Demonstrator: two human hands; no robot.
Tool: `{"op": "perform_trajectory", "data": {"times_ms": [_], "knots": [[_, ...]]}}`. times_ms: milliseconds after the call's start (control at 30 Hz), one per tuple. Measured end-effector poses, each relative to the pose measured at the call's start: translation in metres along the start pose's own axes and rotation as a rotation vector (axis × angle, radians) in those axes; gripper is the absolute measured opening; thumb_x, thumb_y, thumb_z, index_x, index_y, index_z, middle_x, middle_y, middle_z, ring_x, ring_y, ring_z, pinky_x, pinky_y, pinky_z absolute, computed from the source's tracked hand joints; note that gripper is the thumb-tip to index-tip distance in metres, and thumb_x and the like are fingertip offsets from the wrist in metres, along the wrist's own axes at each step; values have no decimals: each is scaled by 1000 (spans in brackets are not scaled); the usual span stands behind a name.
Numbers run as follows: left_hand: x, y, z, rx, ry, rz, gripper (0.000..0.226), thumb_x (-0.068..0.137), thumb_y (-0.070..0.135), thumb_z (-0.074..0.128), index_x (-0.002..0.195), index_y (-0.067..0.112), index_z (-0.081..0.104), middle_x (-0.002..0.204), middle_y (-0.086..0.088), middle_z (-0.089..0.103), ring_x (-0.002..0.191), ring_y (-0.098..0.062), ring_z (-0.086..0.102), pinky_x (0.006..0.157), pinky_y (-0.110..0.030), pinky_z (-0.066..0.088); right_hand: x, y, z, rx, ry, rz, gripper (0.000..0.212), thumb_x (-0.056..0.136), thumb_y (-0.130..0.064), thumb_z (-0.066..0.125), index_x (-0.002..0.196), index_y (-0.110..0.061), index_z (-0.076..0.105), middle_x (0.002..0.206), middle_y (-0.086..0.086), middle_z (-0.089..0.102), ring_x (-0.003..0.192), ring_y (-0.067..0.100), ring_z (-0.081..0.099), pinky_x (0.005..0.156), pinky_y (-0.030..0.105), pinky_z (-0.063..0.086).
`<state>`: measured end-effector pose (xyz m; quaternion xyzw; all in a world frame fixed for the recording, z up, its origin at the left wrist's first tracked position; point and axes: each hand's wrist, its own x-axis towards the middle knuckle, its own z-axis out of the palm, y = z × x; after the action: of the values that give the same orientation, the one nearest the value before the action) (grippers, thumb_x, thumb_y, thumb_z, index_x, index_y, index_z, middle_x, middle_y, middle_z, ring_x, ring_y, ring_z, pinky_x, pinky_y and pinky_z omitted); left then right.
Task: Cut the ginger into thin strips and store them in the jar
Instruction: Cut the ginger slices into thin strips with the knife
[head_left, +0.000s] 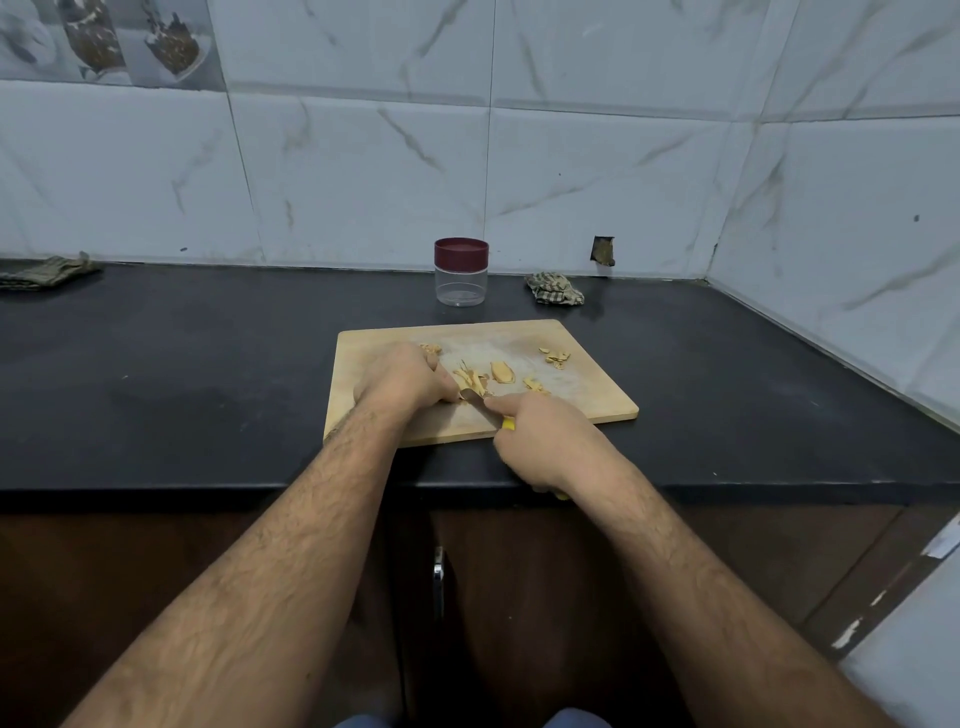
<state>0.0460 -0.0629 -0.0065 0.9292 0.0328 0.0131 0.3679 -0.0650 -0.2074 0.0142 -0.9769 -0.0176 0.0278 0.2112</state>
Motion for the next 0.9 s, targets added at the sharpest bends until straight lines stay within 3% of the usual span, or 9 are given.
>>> {"op": "perform_trajectory", "data": {"times_ms": [100, 233, 300, 367, 500, 600, 767, 833, 900], "knots": [[0, -1, 1, -2, -1, 8, 11, 73, 23, 79, 64, 25, 74, 83, 14, 71, 92, -11, 63, 86, -37, 55, -2, 0, 3, 51, -5, 10, 57, 90, -12, 42, 142, -34, 47, 103, 0, 60, 73, 20, 64, 64, 34, 56], [-2, -3, 0, 1, 9, 35, 11, 77, 25, 79, 67, 27, 74, 83, 17, 70, 91, -9, 61, 81, -32, 53, -9, 8, 5, 138, -63, 19, 36, 94, -11, 38, 124, -21, 56, 78, 1, 60, 43, 13, 57, 47, 25, 46], [-4, -5, 2, 16, 21, 61, 11, 80, 26, 77, 69, 29, 74, 86, 18, 70, 91, -7, 61, 80, -32, 53, -10, 12, 3, 200, -97, 28, 27, 96, -11, 35, 113, -15, 57, 66, 2, 55, 36, 10, 50, 44, 23, 42], [-5, -6, 2, 28, 39, 88, 15, 83, 25, 75, 69, 31, 73, 89, 20, 69, 93, -6, 61, 82, -33, 53, -11, 13, 0, 243, -106, 42, 30, 98, -11, 35, 119, -17, 56, 62, 2, 54, 35, 9, 47, 42, 22, 40], [-8, -7, 4, 34, 68, 114, 21, 84, 25, 70, 65, 34, 70, 92, 20, 69, 97, -8, 61, 85, -34, 54, -13, 12, -5, 240, -58, 57, 50, 97, -13, 38, 145, -26, 45, 72, -1, 57, 42, 13, 53, 51, 29, 48], [-11, -10, 5, 2, 109, 114, 17, 80, 24, 63, 68, 34, 70, 94, 22, 68, 98, -10, 61, 84, -34, 54, -15, 10, -6, 161, 27, 31, 56, 93, -16, 39, 145, -35, 43, 86, -7, 61, 53, 17, 61, 58, 31, 54], [-15, -19, 6, -185, 223, 111, 17, 86, 23, 55, 80, 29, 68, 94, 13, 70, 94, -16, 62, 74, -28, 44, -12, -1, 5, 34, 109, -2, 54, 93, -18, 40, 145, -33, 44, 134, -3, 58, 107, 23, 58, 85, 36, 50], [-17, -20, 6, -241, 281, 108, 17, 88, 23, 54, 84, 27, 71, 91, 10, 71, 91, -17, 63, 71, -27, 41, -8, -8, 10, -12, 125, -15, 55, 94, -17, 41, 147, -32, 42, 135, -1, 58, 118, 25, 54, 86, 36, 46], [-19, -20, 7, -247, 315, 117, 18, 89, 24, 55, 87, 24, 72, 88, 9, 71, 87, -17, 62, 69, -27, 38, -4, -17, 15, -48, 132, -36, 58, 92, -15, 42, 147, -35, 42, 130, -1, 61, 114, 25, 55, 79, 35, 43]]}}
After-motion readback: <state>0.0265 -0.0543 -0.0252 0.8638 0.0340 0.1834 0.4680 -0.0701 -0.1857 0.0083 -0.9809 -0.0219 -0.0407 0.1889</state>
